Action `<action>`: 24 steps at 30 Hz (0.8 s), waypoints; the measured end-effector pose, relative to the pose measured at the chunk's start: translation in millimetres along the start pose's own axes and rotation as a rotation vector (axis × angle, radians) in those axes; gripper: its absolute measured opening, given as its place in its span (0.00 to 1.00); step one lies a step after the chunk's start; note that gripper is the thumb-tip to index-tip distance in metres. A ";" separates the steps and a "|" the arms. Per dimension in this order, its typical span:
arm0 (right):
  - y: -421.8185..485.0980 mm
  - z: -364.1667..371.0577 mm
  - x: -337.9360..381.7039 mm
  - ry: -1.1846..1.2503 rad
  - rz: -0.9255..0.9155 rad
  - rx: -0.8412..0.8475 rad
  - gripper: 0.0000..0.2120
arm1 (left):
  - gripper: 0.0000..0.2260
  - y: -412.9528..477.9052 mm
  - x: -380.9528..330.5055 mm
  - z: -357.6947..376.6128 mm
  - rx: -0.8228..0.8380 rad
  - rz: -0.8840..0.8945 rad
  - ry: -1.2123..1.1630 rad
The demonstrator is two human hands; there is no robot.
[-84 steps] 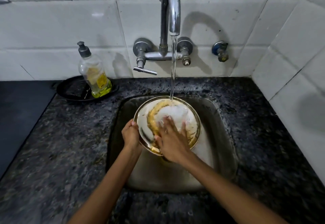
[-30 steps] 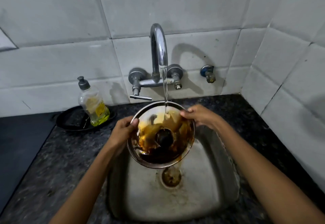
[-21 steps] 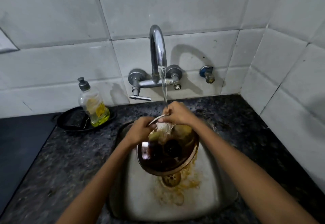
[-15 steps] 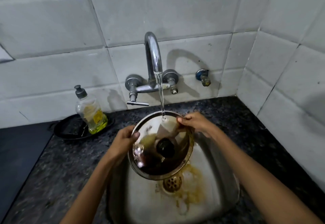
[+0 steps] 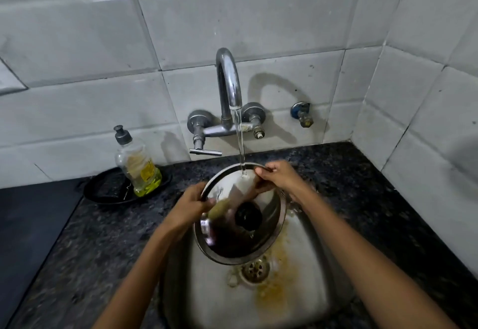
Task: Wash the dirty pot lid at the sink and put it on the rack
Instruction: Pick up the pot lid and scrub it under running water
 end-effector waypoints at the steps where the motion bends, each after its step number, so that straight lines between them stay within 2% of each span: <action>1: -2.0 11.0 13.3 -0.131 -0.059 0.003 0.11 | 0.11 5.0 -5.3 7.0 0.040 0.015 0.137; 3: -7.8 39.6 45.2 -0.438 -0.214 0.015 0.10 | 0.08 17.5 -12.2 17.1 0.067 0.072 0.423; 4: -10.5 50.7 55.3 -0.527 -0.274 0.032 0.10 | 0.07 22.3 -12.0 19.2 0.056 0.081 0.489; 6: -8.0 46.9 53.3 -0.554 -0.277 0.036 0.12 | 0.06 21.6 -5.3 12.7 -0.021 0.058 0.387; 9: 2.4 4.9 17.3 -0.346 -0.129 -0.034 0.21 | 0.05 1.8 6.3 -3.7 -0.135 0.026 0.052; 11: 2.4 -7.8 4.1 -0.271 -0.095 -0.079 0.22 | 0.13 -4.1 8.9 -1.5 -0.069 0.011 -0.076; 14: -2.7 23.7 25.1 -0.364 -0.199 -0.066 0.14 | 0.18 5.4 4.7 13.1 0.004 0.018 0.073; 15: -8.1 34.8 37.8 -0.397 -0.261 -0.090 0.09 | 0.16 9.3 5.8 14.9 -0.036 0.029 0.113; 16: -12.4 45.4 46.5 -0.439 -0.325 -0.129 0.09 | 0.13 9.7 7.8 13.0 -0.113 0.023 0.121; 18: -22.6 66.8 48.7 -0.550 -0.405 -0.189 0.17 | 0.12 5.6 22.0 8.0 -0.270 -0.026 0.000; 20: -30.9 83.7 43.6 -0.526 -0.434 -0.230 0.24 | 0.12 -0.4 28.5 10.3 -0.324 -0.049 -0.084; 22: -25.4 79.2 31.9 -0.346 -0.285 -0.349 0.31 | 0.13 -9.8 22.3 16.9 -0.343 -0.035 -0.107; 24: -14.6 58.6 12.6 -0.195 0.010 -0.522 0.29 | 0.15 -21.7 18.6 22.8 -0.393 -0.027 -0.100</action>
Point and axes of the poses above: each hand's wrist, its own y-axis towards the middle knuckle, its own z-axis out of the palm, x = y × z, the point moved 8 cm from there along y, towards the middle knuckle, and after that the axes turned 6 degrees about z, right-handed, at the moved point
